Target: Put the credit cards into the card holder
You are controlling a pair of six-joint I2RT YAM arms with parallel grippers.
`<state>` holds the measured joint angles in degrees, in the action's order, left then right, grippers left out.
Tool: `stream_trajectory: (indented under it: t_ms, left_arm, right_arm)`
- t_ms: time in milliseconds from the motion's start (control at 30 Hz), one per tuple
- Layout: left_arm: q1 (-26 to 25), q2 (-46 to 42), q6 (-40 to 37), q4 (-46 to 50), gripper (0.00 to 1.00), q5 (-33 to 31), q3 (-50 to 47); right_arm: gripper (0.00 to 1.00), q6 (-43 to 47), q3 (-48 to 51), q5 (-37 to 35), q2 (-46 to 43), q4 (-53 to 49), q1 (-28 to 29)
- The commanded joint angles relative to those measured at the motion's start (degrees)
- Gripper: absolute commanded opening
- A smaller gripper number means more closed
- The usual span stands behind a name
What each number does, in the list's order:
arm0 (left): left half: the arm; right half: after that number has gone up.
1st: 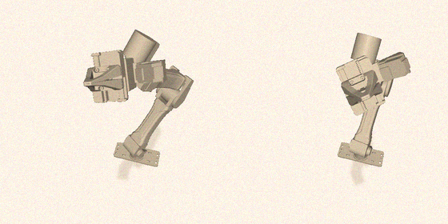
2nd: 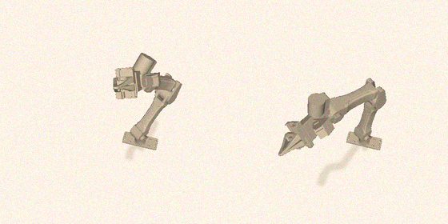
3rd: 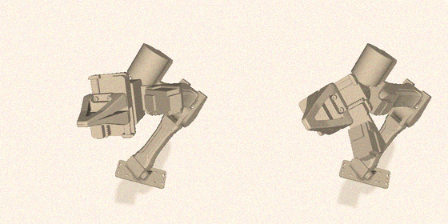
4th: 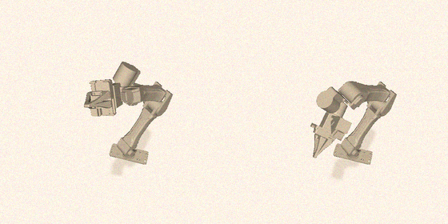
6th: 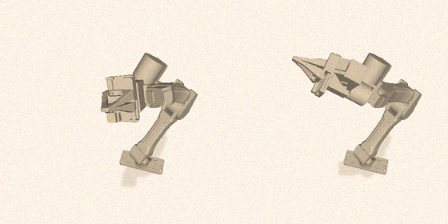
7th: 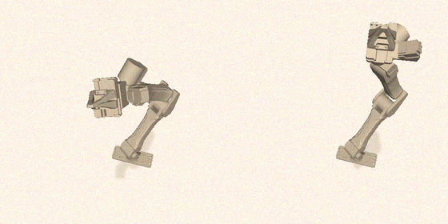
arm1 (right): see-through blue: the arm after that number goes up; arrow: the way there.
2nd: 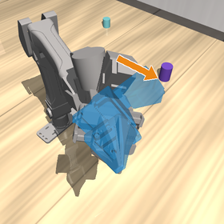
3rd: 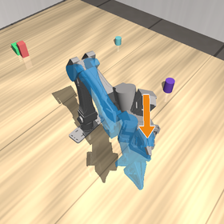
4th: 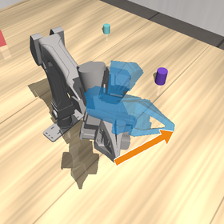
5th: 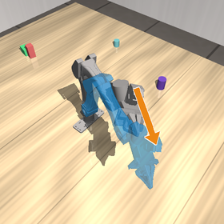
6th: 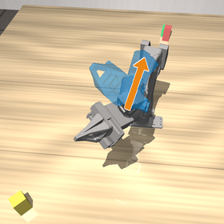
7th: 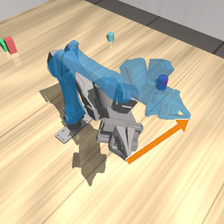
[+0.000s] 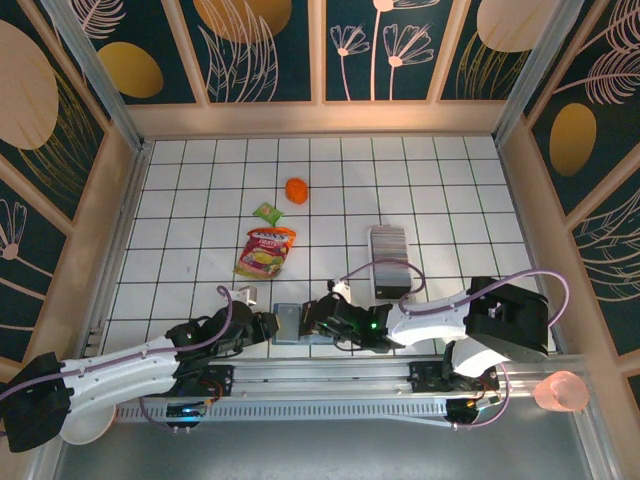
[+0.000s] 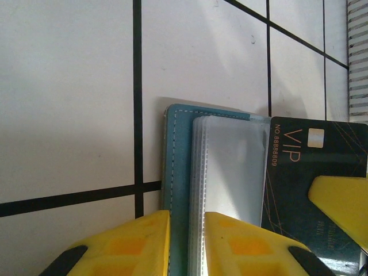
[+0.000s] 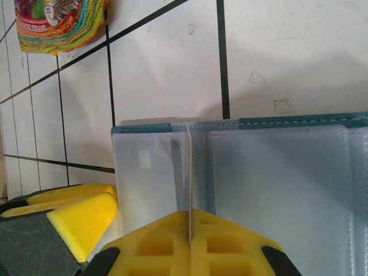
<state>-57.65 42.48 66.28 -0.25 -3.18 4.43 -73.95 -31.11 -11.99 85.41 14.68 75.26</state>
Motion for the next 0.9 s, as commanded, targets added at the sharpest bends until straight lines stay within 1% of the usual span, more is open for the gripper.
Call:
stream_trajectory:
  t_ms: [0, 233, 567, 733, 867]
  left_arm:
    - [-0.07, -0.16, 0.89, -1.24, 0.21, 0.73, -0.95]
    - [-0.07, -0.12, 1.12, -1.59, 0.19, 0.89, -1.28]
    - [-0.02, 0.28, 1.36, -1.59, 0.13, 1.05, -1.53]
    - [-0.02, 0.37, 1.64, -1.68, 0.1, 1.07, -1.82]
    - [-0.06, 0.78, 1.68, -2.02, 0.08, 1.16, -1.79]
  right_arm:
    - [0.0, -1.19, 0.7, -1.16, 1.09, 1.58, 0.95]
    - [0.0, -1.96, 1.49, -0.42, 1.69, 4.47, 1.23]
    - [0.0, -3.48, 2.36, 1.81, 1.47, 5.14, 1.4]
    - [0.0, -4.44, 4.93, 3.62, 1.6, 10.73, 1.44]
    - [0.0, -4.02, 5.27, 3.6, 2.0, 12.85, 1.46]
